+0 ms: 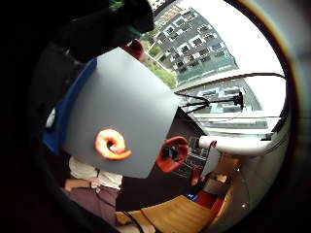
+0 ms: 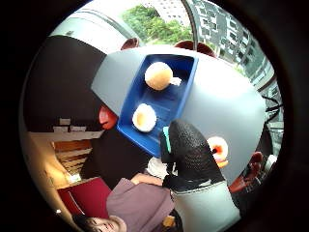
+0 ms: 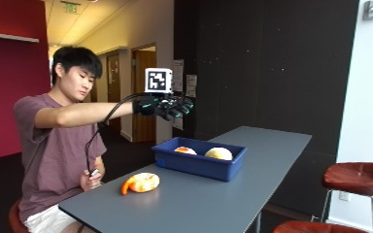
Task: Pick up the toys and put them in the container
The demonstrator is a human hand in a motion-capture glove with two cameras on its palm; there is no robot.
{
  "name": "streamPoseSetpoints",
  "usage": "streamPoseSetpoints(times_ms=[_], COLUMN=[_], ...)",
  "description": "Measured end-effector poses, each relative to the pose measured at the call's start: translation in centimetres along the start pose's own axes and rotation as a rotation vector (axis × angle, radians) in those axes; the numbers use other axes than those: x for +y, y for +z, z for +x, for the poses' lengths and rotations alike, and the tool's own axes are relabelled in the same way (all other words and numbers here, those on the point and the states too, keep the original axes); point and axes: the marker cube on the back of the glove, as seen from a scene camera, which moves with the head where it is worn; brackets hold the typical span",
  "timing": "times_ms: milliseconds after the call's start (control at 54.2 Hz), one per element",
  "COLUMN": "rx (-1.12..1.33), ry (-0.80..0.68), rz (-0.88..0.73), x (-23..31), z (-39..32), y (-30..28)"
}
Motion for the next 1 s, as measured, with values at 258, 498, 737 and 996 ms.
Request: streamPoseSetpoints(times_ms=[258,498,737,996], rx=[-0.061,-0.086,-0.042,0.138], ry=[-0.010,-0.042,-0.077,-0.349], rz=[-0.164,-0.286,0.038,0.250], x=[6.2,8.0,8.1,7.7], z=[3.1,1.5,2.2,3.0], y=[12.8,24.1,26.4,26.5])
